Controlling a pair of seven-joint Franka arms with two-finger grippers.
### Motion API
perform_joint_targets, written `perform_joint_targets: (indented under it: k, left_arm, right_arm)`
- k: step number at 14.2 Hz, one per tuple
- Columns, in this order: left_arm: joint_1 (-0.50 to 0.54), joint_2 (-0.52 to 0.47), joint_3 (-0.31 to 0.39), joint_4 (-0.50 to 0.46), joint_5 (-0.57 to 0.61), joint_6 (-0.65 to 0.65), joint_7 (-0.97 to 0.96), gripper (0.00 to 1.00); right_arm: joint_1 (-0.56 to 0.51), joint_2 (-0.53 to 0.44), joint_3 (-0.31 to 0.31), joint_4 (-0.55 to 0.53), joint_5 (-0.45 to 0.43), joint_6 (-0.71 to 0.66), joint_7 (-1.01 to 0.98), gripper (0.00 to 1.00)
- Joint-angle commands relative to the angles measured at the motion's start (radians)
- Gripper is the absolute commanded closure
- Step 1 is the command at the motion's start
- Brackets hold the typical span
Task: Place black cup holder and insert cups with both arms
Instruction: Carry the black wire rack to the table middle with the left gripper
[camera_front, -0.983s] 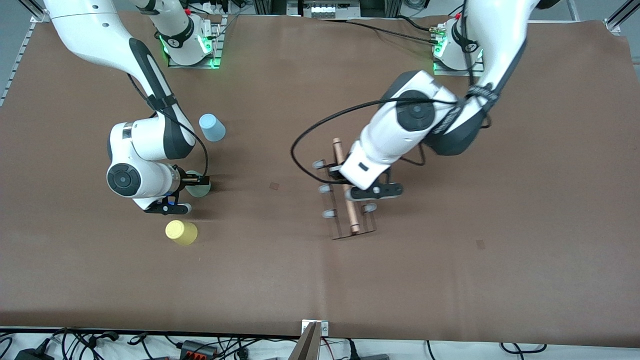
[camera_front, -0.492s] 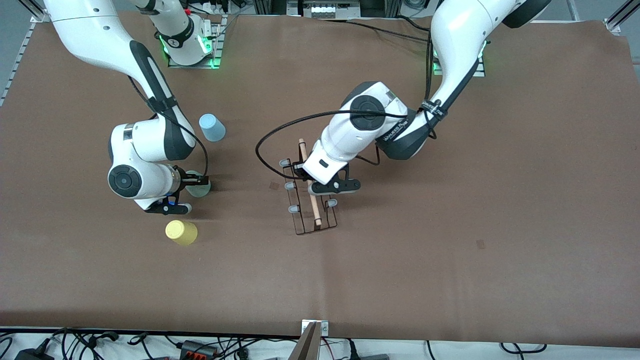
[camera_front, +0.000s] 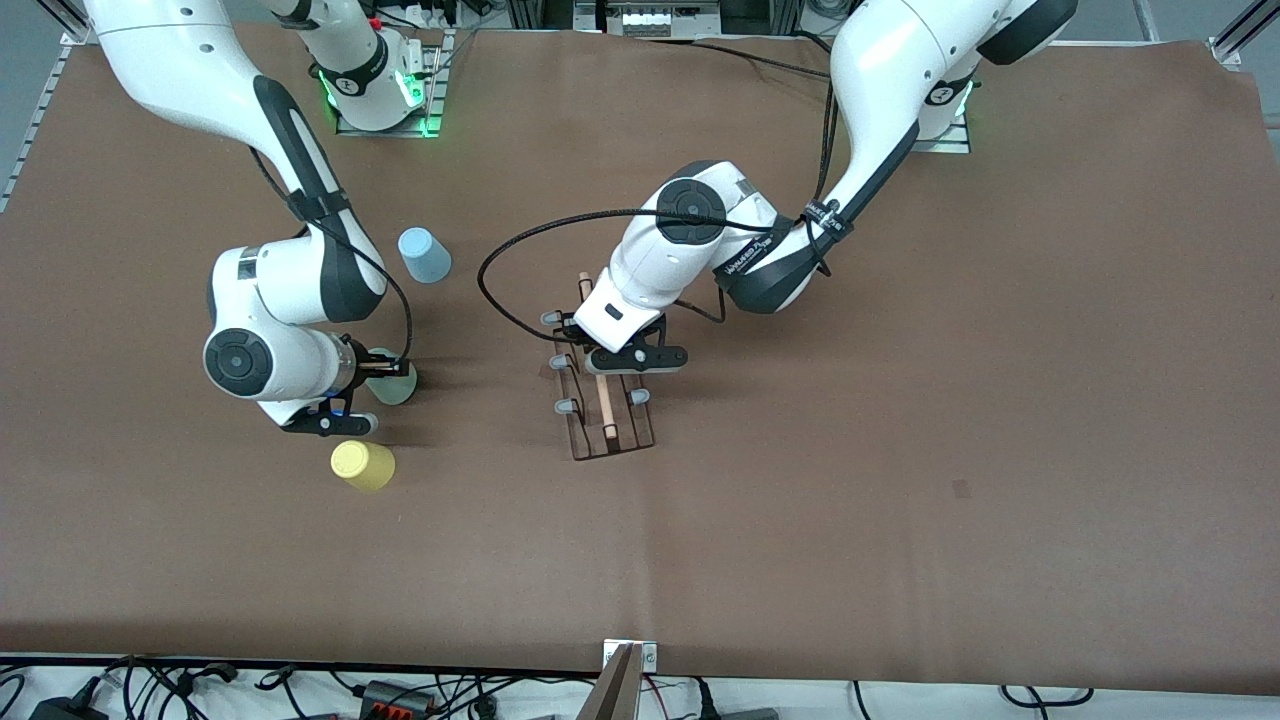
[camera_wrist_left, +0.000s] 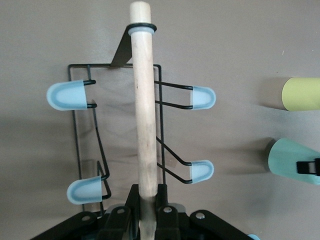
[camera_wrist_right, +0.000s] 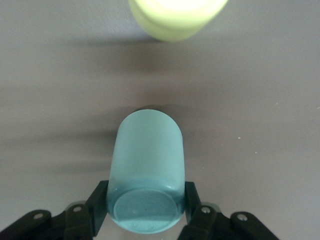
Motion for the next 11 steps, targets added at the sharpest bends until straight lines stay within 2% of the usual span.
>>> perform_joint_targets:
  k: [1,2,3,5,6,9,11]
  left_arm:
    - [-0.012,0.015,0.008,0.041,0.043,0.001,-0.009,0.87]
    - [-0.012,0.021,0.008,0.041,0.086,0.001,-0.009,0.87]
    - [-0.023,0.021,0.007,0.039,0.136,-0.001,-0.015,0.81]
    - [-0.020,0.016,0.005,0.047,0.138,-0.013,-0.019,0.68]
    - [-0.011,0.006,-0.001,0.047,0.138,-0.033,-0.016,0.65]
    - [0.026,-0.048,-0.009,0.100,0.138,-0.227,-0.010,0.59]
    - [0.077,-0.079,-0.016,0.141,0.126,-0.358,0.029,0.60]
  right_arm:
    - [0.003,-0.011,-0.001,0.158,0.014,-0.176,-0.005,0.69]
    - [0.002,-0.011,0.000,0.206,0.014,-0.223,-0.004,0.69]
    - [0.003,-0.012,0.000,0.226,0.019,-0.250,-0.004,0.69]
    - [0.003,-0.014,-0.001,0.243,0.069,-0.266,-0.005,0.69]
    - [0.003,-0.014,-0.001,0.244,0.078,-0.266,-0.007,0.69]
    - [0.012,-0.026,0.000,0.244,0.085,-0.277,0.002,0.70]
    - [0.043,-0.051,0.000,0.244,0.141,-0.295,0.018,0.70]
